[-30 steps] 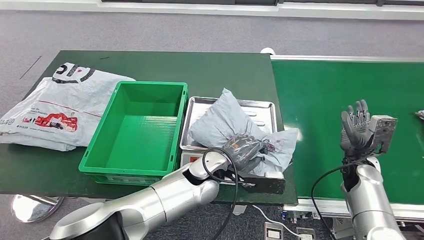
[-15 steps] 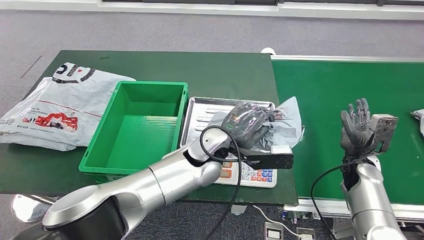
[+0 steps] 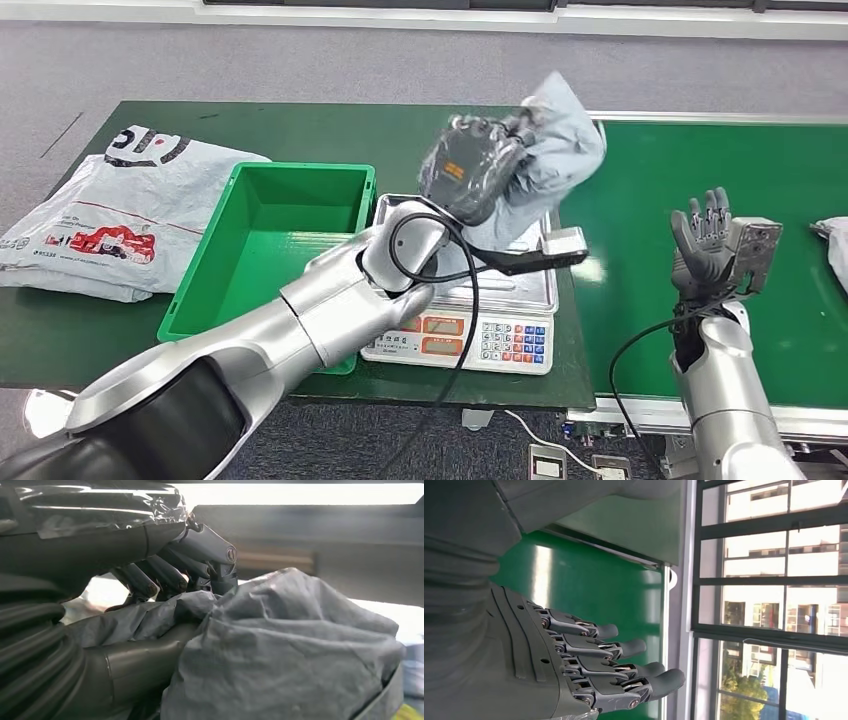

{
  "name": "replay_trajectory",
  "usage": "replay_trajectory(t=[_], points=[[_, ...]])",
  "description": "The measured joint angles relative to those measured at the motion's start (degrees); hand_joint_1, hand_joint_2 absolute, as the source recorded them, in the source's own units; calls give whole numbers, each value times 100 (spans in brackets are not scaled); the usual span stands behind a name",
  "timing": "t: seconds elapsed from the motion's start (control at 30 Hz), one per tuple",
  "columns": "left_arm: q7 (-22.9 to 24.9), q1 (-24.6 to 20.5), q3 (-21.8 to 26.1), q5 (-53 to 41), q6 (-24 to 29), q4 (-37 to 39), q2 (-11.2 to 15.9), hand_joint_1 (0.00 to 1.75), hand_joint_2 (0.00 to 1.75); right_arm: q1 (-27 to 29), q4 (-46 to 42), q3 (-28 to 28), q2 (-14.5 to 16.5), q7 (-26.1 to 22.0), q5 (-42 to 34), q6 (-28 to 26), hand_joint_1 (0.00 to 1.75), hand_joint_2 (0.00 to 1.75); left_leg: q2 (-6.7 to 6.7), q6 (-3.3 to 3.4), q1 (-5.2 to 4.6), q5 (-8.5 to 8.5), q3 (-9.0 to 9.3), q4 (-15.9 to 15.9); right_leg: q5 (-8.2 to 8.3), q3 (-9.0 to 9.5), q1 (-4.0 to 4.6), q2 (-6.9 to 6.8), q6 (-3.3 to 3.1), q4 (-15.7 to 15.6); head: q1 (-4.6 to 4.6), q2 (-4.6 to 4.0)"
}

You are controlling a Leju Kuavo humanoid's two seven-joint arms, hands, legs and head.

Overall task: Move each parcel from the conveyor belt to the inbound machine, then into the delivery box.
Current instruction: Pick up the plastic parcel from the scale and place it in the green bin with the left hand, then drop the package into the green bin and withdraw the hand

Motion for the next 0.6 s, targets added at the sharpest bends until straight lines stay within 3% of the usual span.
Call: replay_trajectory(t=[0.13, 0.37, 0.6], points=[[702, -25, 640, -1402, 38, 149, 242, 175, 175, -23, 3, 0, 38, 116, 167, -73, 0, 175, 0, -2, 2, 3, 1, 0, 1, -1, 2, 0, -1, 1, 0, 0], [1181, 22, 1991, -2965, -36, 201, 602, 175, 175, 0, 67, -53, 56, 24, 306, -60, 0, 175, -2, -1, 2, 4, -1, 0, 0, -3, 3, -2, -1, 3, 0, 0], [1708, 116, 2299, -3125, -398, 236, 996, 175, 175, 209, -9, -149, 77, 59, 332, -56, 0, 175, -2, 0, 2, 3, -2, 0, -1, -4, 2, -1, -1, 2, 0, 0]])
